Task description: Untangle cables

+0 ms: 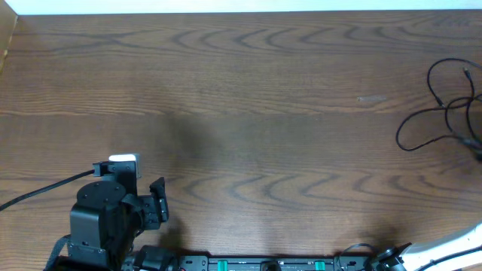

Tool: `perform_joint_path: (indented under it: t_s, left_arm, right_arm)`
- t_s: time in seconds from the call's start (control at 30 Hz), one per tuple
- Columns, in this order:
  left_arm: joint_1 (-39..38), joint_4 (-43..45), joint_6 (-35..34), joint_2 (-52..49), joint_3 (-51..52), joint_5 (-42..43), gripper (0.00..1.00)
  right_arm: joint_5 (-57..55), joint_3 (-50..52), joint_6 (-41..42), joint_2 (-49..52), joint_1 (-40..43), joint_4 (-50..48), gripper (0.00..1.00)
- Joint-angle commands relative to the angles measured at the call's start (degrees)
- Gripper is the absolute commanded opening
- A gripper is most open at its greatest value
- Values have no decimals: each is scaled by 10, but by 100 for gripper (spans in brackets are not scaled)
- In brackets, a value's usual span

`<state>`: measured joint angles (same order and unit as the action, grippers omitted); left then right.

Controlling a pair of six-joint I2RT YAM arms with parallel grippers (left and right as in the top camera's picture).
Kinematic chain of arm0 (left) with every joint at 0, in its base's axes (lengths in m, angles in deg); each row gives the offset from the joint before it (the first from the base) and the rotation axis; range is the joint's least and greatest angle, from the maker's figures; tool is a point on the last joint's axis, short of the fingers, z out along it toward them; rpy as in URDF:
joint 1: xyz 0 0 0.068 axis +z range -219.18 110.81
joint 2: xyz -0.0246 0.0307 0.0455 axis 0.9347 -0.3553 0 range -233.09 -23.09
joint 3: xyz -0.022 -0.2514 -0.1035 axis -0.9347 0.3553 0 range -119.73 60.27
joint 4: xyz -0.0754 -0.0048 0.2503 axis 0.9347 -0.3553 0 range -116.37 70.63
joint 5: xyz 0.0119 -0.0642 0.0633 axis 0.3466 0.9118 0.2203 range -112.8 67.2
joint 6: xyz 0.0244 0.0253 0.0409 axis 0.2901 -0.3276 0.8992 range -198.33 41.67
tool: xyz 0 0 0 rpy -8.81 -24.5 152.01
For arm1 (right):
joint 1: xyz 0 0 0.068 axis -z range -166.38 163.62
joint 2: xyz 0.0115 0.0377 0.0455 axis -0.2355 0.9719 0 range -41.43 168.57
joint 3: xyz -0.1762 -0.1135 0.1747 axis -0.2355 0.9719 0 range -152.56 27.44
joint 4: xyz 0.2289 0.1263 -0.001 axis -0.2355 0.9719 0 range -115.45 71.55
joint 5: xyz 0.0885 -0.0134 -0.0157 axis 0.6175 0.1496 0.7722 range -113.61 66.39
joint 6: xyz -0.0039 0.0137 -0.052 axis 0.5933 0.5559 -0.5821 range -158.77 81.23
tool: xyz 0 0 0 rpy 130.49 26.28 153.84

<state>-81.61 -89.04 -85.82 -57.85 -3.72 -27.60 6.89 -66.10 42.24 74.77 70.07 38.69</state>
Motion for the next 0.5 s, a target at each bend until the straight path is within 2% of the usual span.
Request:
perform_joint_path:
  t_s: [0.0,0.17,0.33,0.47]
  left_arm:
    - [2,-2,1,0,0,-1,75]
    - [2,-2,1,0,0,-1,76]
    - [2,-2,1,0,0,-1,76]
    - [2,-2,1,0,0,-1,76]
  right_arm:
    - [-122,-4,0,-4,3,34,99]
    - [-196,-4,-56,-4,2,97,99]
    - [-178,-4,-96,-4,1,152,99]
    - [-156,-4,-141,-4,1,169,90]
